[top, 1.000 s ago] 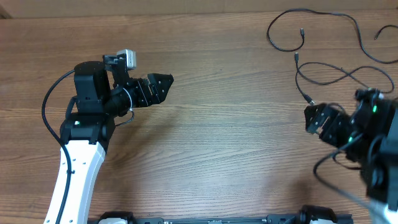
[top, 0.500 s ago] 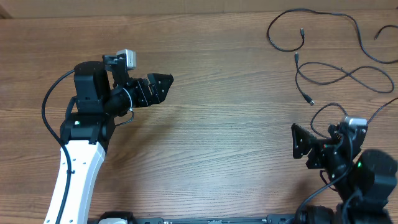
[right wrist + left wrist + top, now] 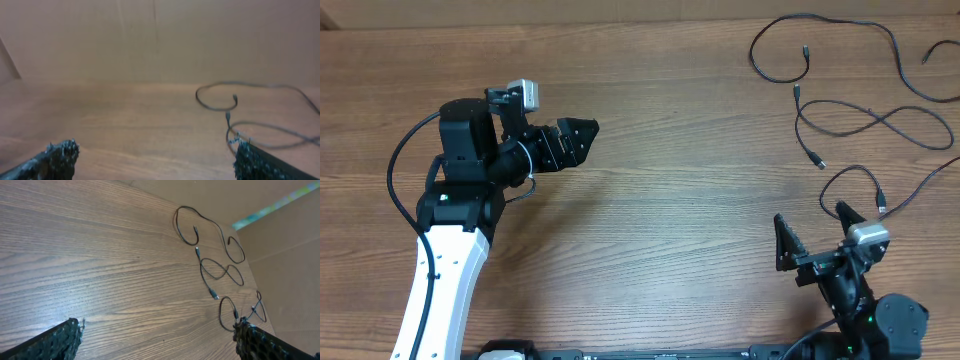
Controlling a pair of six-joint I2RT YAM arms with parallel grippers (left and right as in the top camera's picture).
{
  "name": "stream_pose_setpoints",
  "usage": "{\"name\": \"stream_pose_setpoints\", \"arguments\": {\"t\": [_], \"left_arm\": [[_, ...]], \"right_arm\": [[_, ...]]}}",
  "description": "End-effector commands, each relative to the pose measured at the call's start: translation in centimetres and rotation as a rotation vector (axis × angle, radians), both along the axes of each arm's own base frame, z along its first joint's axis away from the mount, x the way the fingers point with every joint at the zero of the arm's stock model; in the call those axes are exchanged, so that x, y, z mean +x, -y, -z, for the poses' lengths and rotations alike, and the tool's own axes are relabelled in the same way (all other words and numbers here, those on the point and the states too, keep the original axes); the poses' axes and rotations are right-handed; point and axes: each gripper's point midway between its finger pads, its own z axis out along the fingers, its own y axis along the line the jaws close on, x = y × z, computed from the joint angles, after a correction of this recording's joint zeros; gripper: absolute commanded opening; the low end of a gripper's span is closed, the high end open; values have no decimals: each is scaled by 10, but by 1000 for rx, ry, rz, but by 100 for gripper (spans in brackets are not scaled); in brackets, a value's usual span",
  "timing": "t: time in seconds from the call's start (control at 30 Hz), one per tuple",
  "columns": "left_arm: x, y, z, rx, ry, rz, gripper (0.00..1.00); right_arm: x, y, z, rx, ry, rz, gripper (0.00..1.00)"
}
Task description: Untangle cables
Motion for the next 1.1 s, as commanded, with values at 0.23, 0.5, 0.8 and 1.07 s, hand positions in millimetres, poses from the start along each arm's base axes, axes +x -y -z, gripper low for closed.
{"name": "stream_pose_setpoints", "arguments": {"t": [0.23, 0.5, 0.8, 1.07], "left_arm": [[3, 0, -6, 14, 27, 13, 100], [3, 0, -6, 14, 27, 13, 100], [3, 0, -6, 14, 27, 12, 100], [3, 0, -6, 14, 27, 12, 99]], "right_arm": [[13, -9, 12, -56, 107, -51, 100], [22, -12, 30, -80, 145, -67, 100], [27, -12, 43, -78, 166, -65, 100], [28, -13, 59, -79, 101, -64, 100]]}}
